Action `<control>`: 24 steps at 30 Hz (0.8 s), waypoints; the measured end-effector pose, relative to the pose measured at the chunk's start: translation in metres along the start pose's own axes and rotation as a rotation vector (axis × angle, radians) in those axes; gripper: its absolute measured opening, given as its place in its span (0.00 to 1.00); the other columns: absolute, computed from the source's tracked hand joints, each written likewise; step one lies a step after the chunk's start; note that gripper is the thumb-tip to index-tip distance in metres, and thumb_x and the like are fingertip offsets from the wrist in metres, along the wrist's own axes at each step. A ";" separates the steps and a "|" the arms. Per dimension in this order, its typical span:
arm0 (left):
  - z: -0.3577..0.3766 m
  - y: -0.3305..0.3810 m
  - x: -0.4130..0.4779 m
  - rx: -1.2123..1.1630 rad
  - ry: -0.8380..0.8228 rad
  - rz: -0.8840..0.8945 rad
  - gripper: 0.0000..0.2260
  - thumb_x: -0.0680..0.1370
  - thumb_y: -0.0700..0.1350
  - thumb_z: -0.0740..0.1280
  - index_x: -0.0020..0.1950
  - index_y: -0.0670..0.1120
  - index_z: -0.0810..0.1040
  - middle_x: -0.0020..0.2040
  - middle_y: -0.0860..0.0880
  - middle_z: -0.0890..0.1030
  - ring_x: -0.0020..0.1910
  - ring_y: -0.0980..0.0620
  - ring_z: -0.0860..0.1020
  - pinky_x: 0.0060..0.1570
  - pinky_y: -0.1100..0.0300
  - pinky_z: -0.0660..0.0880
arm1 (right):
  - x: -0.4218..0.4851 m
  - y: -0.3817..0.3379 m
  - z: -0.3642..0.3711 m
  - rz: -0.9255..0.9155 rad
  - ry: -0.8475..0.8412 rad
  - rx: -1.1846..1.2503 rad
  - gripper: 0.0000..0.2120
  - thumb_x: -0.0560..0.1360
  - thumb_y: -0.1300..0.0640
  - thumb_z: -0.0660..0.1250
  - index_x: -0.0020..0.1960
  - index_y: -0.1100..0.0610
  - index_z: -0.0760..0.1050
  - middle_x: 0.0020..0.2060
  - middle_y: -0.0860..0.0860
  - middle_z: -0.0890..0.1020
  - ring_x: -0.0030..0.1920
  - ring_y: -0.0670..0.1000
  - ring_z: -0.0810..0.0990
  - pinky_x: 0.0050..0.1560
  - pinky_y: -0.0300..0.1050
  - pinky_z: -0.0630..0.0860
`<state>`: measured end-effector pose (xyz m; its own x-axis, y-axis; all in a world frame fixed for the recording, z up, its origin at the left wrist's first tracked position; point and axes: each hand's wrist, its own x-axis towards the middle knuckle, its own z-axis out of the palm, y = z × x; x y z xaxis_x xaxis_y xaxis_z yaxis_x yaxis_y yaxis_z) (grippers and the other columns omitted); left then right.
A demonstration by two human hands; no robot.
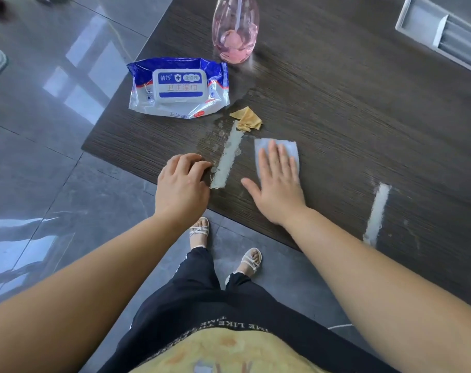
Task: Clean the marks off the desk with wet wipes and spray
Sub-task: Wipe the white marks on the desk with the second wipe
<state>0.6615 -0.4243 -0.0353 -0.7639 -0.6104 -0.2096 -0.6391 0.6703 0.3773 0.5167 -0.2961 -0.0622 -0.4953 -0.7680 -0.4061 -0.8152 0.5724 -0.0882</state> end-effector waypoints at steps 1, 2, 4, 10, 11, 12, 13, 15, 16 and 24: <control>0.001 -0.001 -0.001 -0.014 0.004 -0.006 0.16 0.75 0.40 0.61 0.62 0.42 0.76 0.63 0.42 0.75 0.65 0.39 0.68 0.65 0.46 0.64 | 0.006 -0.018 0.003 -0.026 0.017 0.012 0.37 0.76 0.35 0.37 0.76 0.57 0.38 0.76 0.57 0.39 0.76 0.56 0.36 0.73 0.52 0.34; 0.001 -0.001 -0.001 -0.040 0.019 -0.016 0.17 0.74 0.41 0.59 0.60 0.41 0.77 0.61 0.41 0.76 0.63 0.38 0.70 0.63 0.47 0.66 | 0.008 -0.035 0.006 -0.084 0.035 0.007 0.38 0.74 0.35 0.35 0.77 0.58 0.40 0.76 0.57 0.42 0.76 0.57 0.39 0.73 0.53 0.36; -0.002 -0.003 -0.001 -0.099 0.043 -0.029 0.21 0.71 0.44 0.54 0.57 0.40 0.78 0.58 0.41 0.77 0.60 0.37 0.72 0.60 0.48 0.68 | -0.001 -0.058 0.015 -0.213 0.056 -0.001 0.38 0.74 0.36 0.39 0.77 0.58 0.50 0.76 0.58 0.51 0.76 0.58 0.49 0.75 0.55 0.45; -0.001 0.001 0.001 -0.055 0.011 0.046 0.17 0.71 0.44 0.57 0.56 0.43 0.79 0.57 0.43 0.78 0.59 0.37 0.72 0.59 0.46 0.69 | -0.046 0.023 0.031 -0.188 0.151 -0.039 0.32 0.79 0.36 0.40 0.76 0.55 0.53 0.75 0.56 0.59 0.75 0.55 0.53 0.73 0.53 0.48; -0.001 0.003 0.001 -0.052 -0.013 0.053 0.16 0.72 0.42 0.60 0.57 0.44 0.78 0.59 0.43 0.77 0.62 0.38 0.71 0.61 0.46 0.67 | -0.040 0.027 0.026 -0.052 0.154 -0.008 0.34 0.78 0.36 0.38 0.77 0.55 0.50 0.76 0.57 0.55 0.76 0.55 0.49 0.74 0.53 0.45; -0.001 0.005 0.003 -0.050 -0.034 0.061 0.15 0.74 0.41 0.62 0.59 0.44 0.77 0.61 0.44 0.76 0.64 0.39 0.69 0.63 0.46 0.65 | -0.029 0.024 0.022 0.088 0.140 0.036 0.35 0.77 0.36 0.37 0.77 0.56 0.46 0.77 0.56 0.49 0.76 0.55 0.44 0.74 0.52 0.40; -0.001 0.009 0.005 -0.048 -0.046 0.075 0.15 0.74 0.41 0.62 0.61 0.44 0.77 0.62 0.44 0.75 0.65 0.40 0.68 0.64 0.46 0.64 | -0.018 0.013 0.021 0.185 0.128 0.081 0.36 0.76 0.36 0.37 0.77 0.55 0.43 0.77 0.55 0.44 0.76 0.55 0.41 0.74 0.52 0.37; 0.001 0.015 0.007 -0.036 -0.066 0.106 0.16 0.74 0.44 0.59 0.59 0.44 0.77 0.61 0.44 0.76 0.63 0.40 0.70 0.62 0.47 0.67 | -0.005 -0.025 0.018 0.193 0.138 0.116 0.35 0.77 0.38 0.39 0.77 0.56 0.45 0.77 0.56 0.45 0.76 0.56 0.42 0.73 0.52 0.38; 0.003 0.017 0.008 -0.038 -0.056 0.118 0.17 0.73 0.45 0.56 0.56 0.44 0.79 0.58 0.44 0.78 0.60 0.39 0.72 0.59 0.48 0.69 | -0.007 -0.040 0.020 0.099 0.161 0.082 0.34 0.77 0.38 0.39 0.77 0.56 0.49 0.77 0.56 0.50 0.76 0.57 0.48 0.74 0.54 0.43; 0.013 0.042 0.014 0.097 -0.126 0.103 0.16 0.77 0.47 0.60 0.64 0.50 0.73 0.69 0.47 0.67 0.69 0.42 0.60 0.69 0.48 0.54 | -0.086 0.074 0.040 0.111 0.169 0.030 0.30 0.80 0.39 0.39 0.76 0.54 0.45 0.76 0.53 0.50 0.76 0.54 0.47 0.74 0.50 0.43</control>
<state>0.6224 -0.3990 -0.0344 -0.8272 -0.4826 -0.2880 -0.5577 0.7677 0.3156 0.5103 -0.1763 -0.0704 -0.6273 -0.7353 -0.2567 -0.7444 0.6629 -0.0796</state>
